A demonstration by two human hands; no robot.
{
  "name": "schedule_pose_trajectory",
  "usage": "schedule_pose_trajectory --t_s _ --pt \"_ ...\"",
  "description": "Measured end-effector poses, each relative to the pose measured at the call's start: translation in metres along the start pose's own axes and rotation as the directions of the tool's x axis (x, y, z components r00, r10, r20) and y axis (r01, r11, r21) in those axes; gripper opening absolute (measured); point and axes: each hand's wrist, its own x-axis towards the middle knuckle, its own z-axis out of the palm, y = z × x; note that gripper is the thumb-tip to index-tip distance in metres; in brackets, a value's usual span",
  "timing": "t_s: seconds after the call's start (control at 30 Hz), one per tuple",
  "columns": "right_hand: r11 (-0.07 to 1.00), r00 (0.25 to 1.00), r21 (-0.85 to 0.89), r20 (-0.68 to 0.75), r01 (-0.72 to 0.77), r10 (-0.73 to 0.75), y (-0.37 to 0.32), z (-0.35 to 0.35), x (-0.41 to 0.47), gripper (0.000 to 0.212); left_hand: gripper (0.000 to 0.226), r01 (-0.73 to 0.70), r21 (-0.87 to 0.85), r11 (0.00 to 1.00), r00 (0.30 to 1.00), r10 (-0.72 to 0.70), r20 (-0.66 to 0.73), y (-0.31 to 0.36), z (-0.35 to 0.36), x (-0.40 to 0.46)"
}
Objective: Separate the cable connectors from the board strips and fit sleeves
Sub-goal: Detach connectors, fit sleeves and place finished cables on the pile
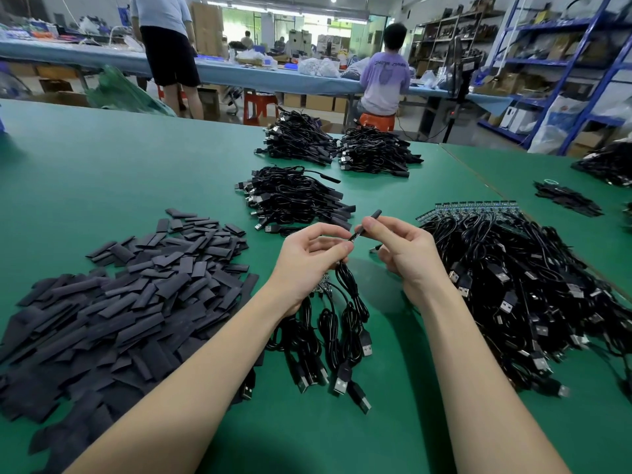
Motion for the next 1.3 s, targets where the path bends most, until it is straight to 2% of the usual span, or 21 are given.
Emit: schedule_pose_trajectory --t_s 0.17,0.4,0.63,0.77,1.07,1.3 --pt "1.000 0.999 -0.022 0.030 -0.021 0.022 0.003 0.002 -0.002 0.013 0.014 -0.075 0.039 0.996 0.997 0.076 -0.012 -0.003 0.000 -0.001" --pt "0.998 0.997 -0.061 0.070 -0.006 0.010 0.006 0.010 -0.005 0.018 0.020 0.024 -0.040 0.999 0.999 -0.025 -0.025 -0.004 -0.003 0.002" --pt "0.980 0.979 -0.022 0.043 0.199 -0.198 0.005 0.017 -0.006 0.026 0.016 0.066 -0.116 0.991 0.998 -0.068 -0.013 -0.004 -0.002 0.003" --pt "0.969 0.969 -0.033 0.030 0.247 -0.246 0.004 0.021 -0.005 0.024 0.015 0.086 -0.190 0.978 0.996 -0.086 0.008 -0.005 -0.003 0.004" --pt "0.974 0.974 0.027 -0.011 0.226 -0.226 0.009 0.029 -0.007 0.018 0.017 0.101 -0.285 0.953 0.995 -0.103 0.007 -0.005 -0.003 0.005" --pt "0.980 0.982 0.068 -0.059 0.185 -0.182 0.015 0.033 -0.013 0.016 0.016 0.060 -0.236 0.970 0.998 -0.066 -0.020 -0.005 -0.004 0.003"
